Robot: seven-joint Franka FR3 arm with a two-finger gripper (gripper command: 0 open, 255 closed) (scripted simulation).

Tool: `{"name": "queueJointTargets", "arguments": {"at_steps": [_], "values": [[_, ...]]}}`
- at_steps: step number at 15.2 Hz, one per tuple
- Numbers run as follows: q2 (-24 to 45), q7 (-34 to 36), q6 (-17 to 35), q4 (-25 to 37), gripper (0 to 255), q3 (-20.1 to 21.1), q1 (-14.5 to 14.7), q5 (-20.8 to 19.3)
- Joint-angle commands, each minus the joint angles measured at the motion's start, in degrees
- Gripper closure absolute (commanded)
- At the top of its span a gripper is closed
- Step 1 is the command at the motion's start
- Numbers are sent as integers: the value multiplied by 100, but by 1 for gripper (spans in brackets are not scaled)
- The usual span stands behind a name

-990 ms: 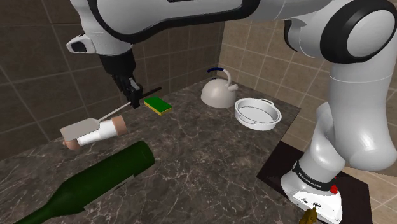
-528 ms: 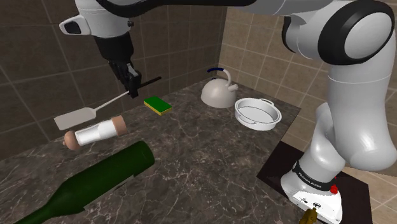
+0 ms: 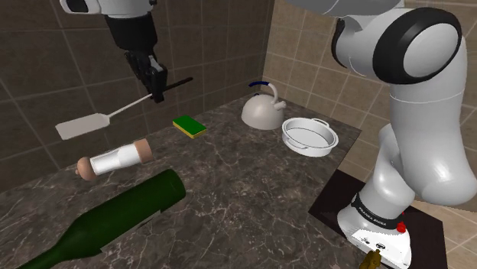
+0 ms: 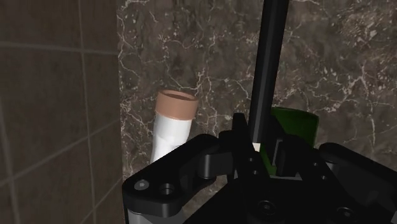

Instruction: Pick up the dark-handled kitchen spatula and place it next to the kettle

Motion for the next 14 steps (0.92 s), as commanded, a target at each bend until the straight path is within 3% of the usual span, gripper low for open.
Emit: {"name": "queueJointTargets", "arguments": {"at_steps": [1, 6, 14], "values": [[-274, -83, 87, -347, 255, -7, -124, 48], [-1528, -485, 757, -2185, 255, -101, -650, 279], [-2964, -1335, 1333, -4041, 255, -490, -1208, 478]]}}
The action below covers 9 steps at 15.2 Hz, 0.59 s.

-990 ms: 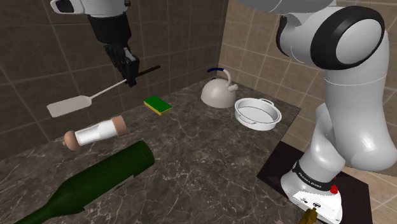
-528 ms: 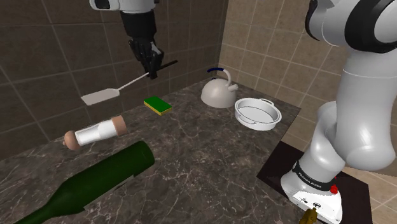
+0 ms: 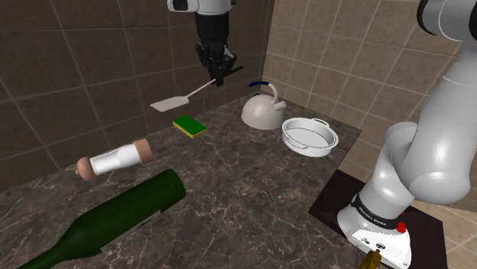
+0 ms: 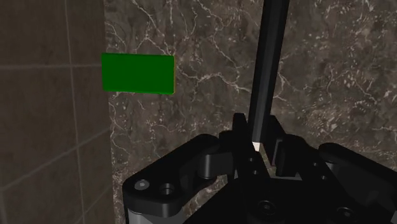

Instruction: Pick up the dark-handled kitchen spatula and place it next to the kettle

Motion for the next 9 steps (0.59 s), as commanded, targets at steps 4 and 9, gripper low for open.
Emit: {"name": "queueJointTargets", "arguments": {"at_steps": [4, 9], "values": [[-773, -599, 302, -978, 255, -329, -295, 35], [-1369, -1198, 458, -1635, 255, -697, -552, -22]]}}
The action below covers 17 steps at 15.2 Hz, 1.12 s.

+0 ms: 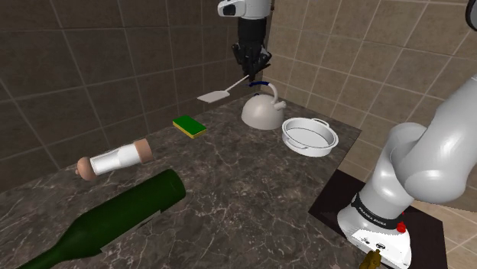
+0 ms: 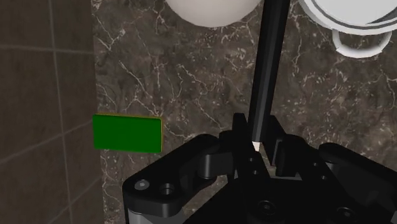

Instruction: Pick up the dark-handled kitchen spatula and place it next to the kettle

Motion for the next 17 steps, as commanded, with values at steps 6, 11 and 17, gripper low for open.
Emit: {"name": "queueJointTargets", "arguments": {"at_steps": [6, 11, 17], "values": [[-667, -876, 158, -674, 255, -573, -358, -174], [-980, -1515, 250, -959, 255, -1022, -616, -354], [-1166, -2311, 363, -1090, 255, -1603, -923, -582]]}}
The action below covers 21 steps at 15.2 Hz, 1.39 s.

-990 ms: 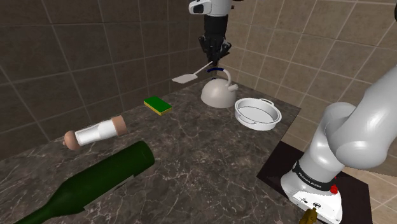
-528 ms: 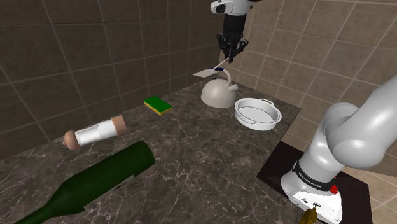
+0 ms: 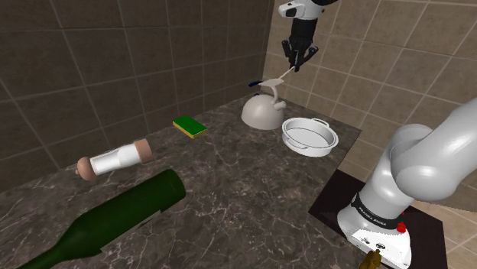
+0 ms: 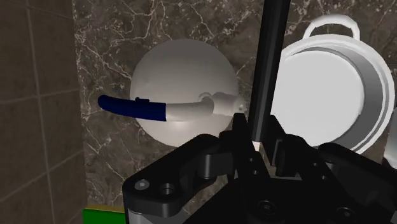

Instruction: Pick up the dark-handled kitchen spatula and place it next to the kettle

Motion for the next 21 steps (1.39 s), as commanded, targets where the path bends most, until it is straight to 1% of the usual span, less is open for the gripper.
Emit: {"name": "queueJointTargets", "arguments": {"at_steps": [1, 9, 13, 16, 21], "values": [[-23, -264, 86, -51, 255, -199, -97, -73], [132, -1398, 274, 176, 255, -1054, -450, -266], [372, -2006, 382, 439, 255, -1519, -588, -262], [632, -2493, 466, 704, 255, -1887, -676, -185], [618, -2437, 843, 311, 255, -1925, -702, -228]]}}
